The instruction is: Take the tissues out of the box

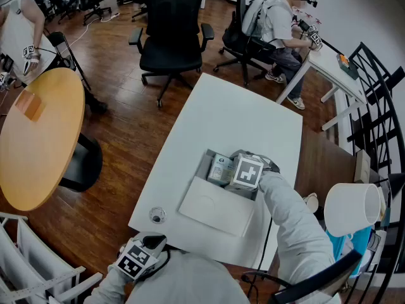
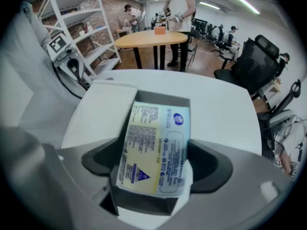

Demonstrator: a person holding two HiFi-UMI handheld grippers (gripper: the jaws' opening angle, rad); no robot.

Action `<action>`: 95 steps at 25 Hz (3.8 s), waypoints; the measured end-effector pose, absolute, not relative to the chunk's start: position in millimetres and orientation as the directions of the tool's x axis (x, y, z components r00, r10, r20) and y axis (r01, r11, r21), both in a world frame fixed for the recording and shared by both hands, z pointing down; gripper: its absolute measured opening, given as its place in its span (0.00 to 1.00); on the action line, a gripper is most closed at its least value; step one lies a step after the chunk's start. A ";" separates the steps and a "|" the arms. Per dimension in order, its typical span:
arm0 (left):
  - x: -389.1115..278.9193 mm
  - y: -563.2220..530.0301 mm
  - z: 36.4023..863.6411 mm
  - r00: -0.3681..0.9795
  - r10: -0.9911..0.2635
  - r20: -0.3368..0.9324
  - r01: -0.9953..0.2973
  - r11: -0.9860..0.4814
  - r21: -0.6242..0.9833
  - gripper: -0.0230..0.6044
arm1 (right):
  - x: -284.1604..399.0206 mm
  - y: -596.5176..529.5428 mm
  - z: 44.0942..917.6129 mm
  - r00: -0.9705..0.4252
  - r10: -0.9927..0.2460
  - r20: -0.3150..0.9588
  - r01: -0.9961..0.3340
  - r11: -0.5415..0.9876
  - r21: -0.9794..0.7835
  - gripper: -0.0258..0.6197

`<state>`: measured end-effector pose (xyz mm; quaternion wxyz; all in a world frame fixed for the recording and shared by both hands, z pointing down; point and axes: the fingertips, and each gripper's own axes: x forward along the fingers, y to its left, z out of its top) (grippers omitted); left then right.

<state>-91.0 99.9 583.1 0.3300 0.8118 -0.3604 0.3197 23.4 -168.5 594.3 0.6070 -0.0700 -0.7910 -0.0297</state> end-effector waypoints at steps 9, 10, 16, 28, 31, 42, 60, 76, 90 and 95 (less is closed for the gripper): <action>-99.4 101.1 586.5 0.521 -0.379 0.765 -0.807 -0.511 0.296 0.06 | 30.1 -172.5 601.6 -0.214 0.042 0.976 0.146 0.989 -0.011 0.73; -100.1 102.0 587.1 0.520 -0.378 0.765 -0.807 -0.510 0.297 0.06 | 29.8 -172.7 600.8 -0.218 0.039 0.975 0.144 0.990 -0.007 0.71; -106.1 108.8 587.3 0.519 -0.379 0.766 -0.807 -0.513 0.292 0.06 | 30.2 -171.6 561.9 -0.282 -0.039 0.959 0.082 0.995 0.064 0.69; -73.5 90.7 586.3 0.585 -0.319 0.745 -0.712 -0.642 0.284 0.06 | 220.5 -116.0 414.2 -0.337 -0.493 0.802 -0.737 0.668 0.101 0.69; -59.5 91.4 588.5 0.606 -0.293 0.739 -0.680 -0.673 0.291 0.06 | 275.9 -87.0 471.7 -0.234 -0.500 0.834 -0.904 0.426 0.002 0.69; -53.7 97.4 596.1 0.614 -0.255 0.747 -0.654 -0.694 0.301 0.06 | 286.1 -51.0 603.5 -0.107 -0.324 0.940 -0.989 0.135 -0.066 0.69; -67.8 89.0 594.1 0.604 -0.272 0.749 -0.657 -0.702 0.275 0.06 | 280.0 -18.1 323.3 -0.460 -0.888 0.020 -0.743 0.372 -0.556 0.48; -40.9 90.3 588.8 0.603 -0.260 0.754 -0.629 -0.737 0.249 0.06 | 259.0 24.2 428.5 -0.541 -0.824 0.169 -0.601 0.238 -0.763 0.04; -54.4 97.6 586.1 0.590 -0.301 0.749 -0.663 -0.711 0.237 0.06 | 236.1 21.6 437.2 -0.598 -0.780 0.183 -0.564 0.248 -0.788 0.04; -60.9 77.5 569.8 0.605 -0.360 0.711 -0.670 -0.712 0.210 0.06 | 226.0 25.2 443.6 -0.620 -0.752 0.224 -0.594 0.262 -0.761 0.04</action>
